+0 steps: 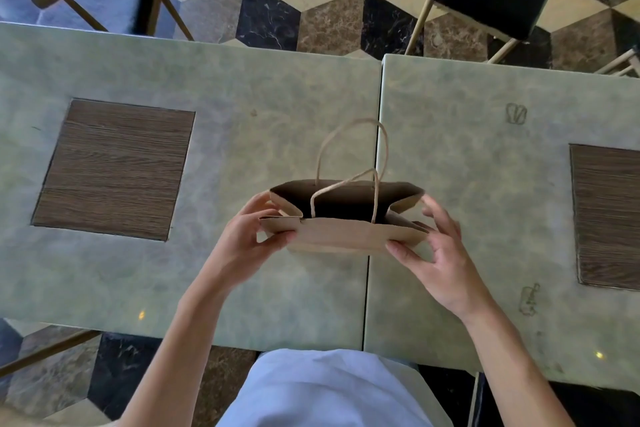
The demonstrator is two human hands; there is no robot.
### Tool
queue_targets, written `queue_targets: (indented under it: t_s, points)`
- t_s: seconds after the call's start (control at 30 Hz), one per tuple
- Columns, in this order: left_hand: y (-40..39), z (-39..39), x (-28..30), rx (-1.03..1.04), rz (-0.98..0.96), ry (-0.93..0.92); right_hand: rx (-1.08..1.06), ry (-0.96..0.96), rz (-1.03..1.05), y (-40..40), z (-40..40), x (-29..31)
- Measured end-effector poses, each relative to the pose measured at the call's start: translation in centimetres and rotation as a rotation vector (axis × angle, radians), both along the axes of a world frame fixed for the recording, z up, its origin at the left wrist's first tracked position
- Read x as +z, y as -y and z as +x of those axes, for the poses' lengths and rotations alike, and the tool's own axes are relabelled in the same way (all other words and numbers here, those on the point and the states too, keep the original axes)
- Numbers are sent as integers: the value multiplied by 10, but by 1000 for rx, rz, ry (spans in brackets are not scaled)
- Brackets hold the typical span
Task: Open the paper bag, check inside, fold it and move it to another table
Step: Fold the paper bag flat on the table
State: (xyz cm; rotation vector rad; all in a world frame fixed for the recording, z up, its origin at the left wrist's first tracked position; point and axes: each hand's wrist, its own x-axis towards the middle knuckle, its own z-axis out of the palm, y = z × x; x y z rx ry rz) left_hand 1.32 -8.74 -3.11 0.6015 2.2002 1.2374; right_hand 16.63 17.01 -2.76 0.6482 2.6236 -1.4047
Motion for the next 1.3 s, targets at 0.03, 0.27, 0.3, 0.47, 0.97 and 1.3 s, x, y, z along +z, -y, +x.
queue_targets:
  t_s: [0.03,0.27,0.3,0.47,0.97,1.3]
  points:
    - [-1,1,-1,20,38,29,-4,-20,25,0,-1,1]
    - [-12,15,-14,439,167,314,-112,29,-69,3,-7,0]
    - [-15,17,-16,478,135,297,-152,45,-72,5,-7,-1]
    - [-25,24,-23,523,13,102,-389,20,-16,20,-12,-11]
    - [-35,17,-12,-337,-658,-674,322,53,619,50,-30,-20]
    - [-37,13,-31,-375,-581,-782,366,20,758,52,-39,-37]
